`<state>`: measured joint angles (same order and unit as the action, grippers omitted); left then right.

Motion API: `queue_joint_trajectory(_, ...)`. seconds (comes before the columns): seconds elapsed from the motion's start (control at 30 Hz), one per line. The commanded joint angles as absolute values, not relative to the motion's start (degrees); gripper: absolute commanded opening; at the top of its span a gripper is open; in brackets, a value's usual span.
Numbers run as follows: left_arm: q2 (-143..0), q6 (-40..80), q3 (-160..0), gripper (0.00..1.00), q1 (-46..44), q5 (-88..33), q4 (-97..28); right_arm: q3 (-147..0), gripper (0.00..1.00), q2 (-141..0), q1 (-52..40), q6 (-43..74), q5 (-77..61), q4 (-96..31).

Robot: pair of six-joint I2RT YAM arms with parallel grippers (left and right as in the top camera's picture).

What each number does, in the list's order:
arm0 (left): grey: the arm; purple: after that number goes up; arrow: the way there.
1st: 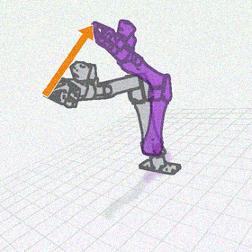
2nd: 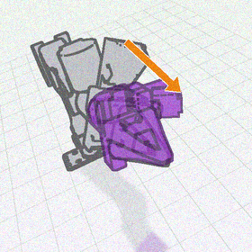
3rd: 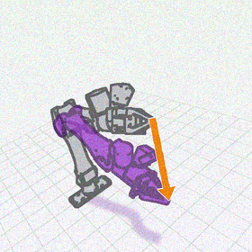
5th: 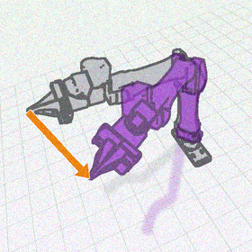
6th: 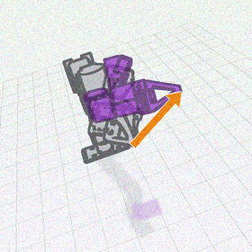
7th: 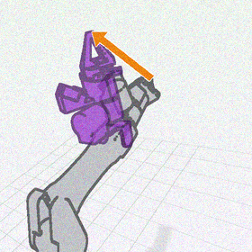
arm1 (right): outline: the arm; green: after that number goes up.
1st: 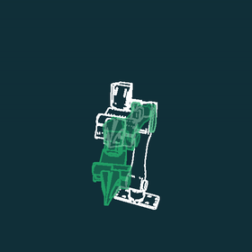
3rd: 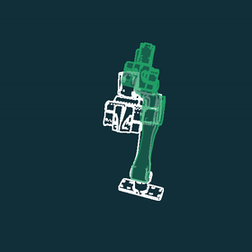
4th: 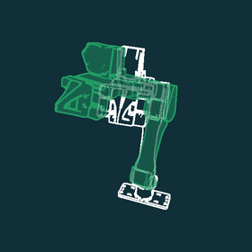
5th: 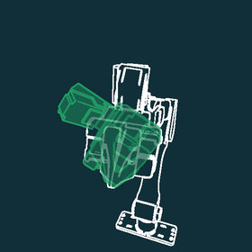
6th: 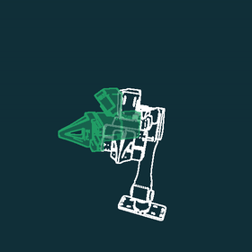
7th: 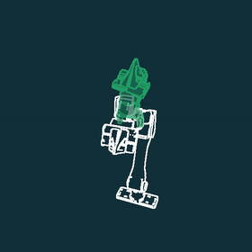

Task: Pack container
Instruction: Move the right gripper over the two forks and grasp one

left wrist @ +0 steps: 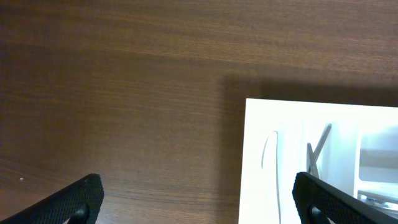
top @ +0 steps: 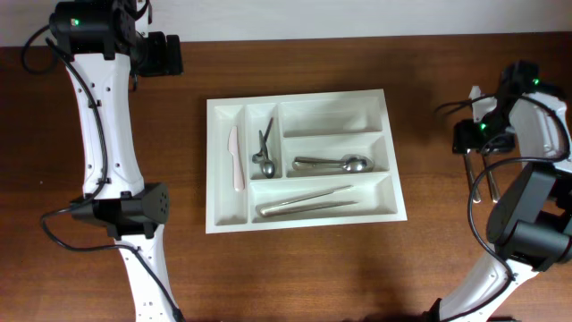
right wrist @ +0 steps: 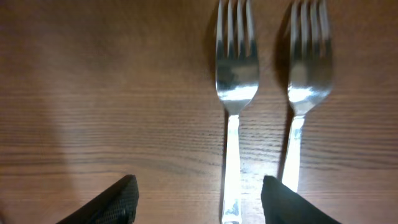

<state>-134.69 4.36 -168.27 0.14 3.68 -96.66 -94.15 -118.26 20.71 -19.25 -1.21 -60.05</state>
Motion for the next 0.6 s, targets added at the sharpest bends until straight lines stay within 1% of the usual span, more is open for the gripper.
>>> queue_joint_trajectory(0.0, -134.3, 4.9, -169.0, 0.99, 0.2, 3.9, -96.7, -90.4, 0.64, -117.8, 21.1, -18.3, 0.7, -56.8)
queue_joint_trajectory(0.27, -134.3, 4.9, -169.0, 0.99, 0.2, 3.9, -96.7, -84.7, 0.64, -117.8, 21.2, -18.3, 0.8, -49.8)
queue_joint_trajectory(0.57, -134.3, 4.9, -169.0, 0.99, 0.2, 3.9, -96.7, -84.4, 0.64, -119.5, 22.9, -18.3, 0.8, -47.9)
